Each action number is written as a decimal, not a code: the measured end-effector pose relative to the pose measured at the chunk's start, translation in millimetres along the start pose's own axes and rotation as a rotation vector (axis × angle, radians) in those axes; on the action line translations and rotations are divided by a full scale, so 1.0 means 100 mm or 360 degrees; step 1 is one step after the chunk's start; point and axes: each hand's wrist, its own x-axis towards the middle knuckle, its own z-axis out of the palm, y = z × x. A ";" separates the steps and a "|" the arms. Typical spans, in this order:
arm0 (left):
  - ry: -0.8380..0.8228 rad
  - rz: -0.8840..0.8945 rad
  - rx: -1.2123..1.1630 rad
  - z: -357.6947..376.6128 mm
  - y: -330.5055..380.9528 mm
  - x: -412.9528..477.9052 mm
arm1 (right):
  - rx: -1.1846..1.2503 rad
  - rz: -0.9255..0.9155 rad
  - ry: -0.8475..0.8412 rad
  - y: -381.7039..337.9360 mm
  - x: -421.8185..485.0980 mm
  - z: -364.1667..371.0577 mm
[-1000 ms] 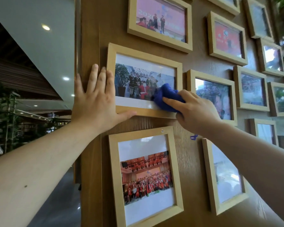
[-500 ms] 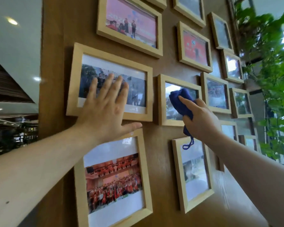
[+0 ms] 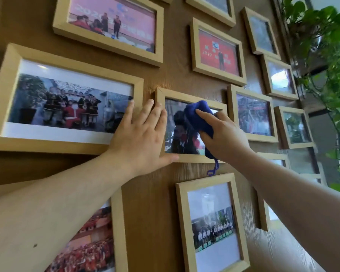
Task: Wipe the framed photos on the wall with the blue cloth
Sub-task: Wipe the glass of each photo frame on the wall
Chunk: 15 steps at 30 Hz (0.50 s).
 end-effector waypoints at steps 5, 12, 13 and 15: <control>-0.0059 -0.0113 0.0174 0.14 0.07 0.05 | 0.0038 -0.0254 -0.0023 -0.13 0.14 0.19; -0.0052 -0.0147 0.0141 0.18 0.07 0.05 | -0.0095 -0.0380 0.0014 -0.03 0.09 0.26; -0.0050 -0.0144 0.0136 0.18 0.07 0.05 | -0.0128 -0.0336 0.0014 0.07 0.07 0.26; -0.0052 -0.0140 0.0124 0.19 0.06 0.05 | -0.0172 -0.0178 0.0017 0.28 0.06 0.23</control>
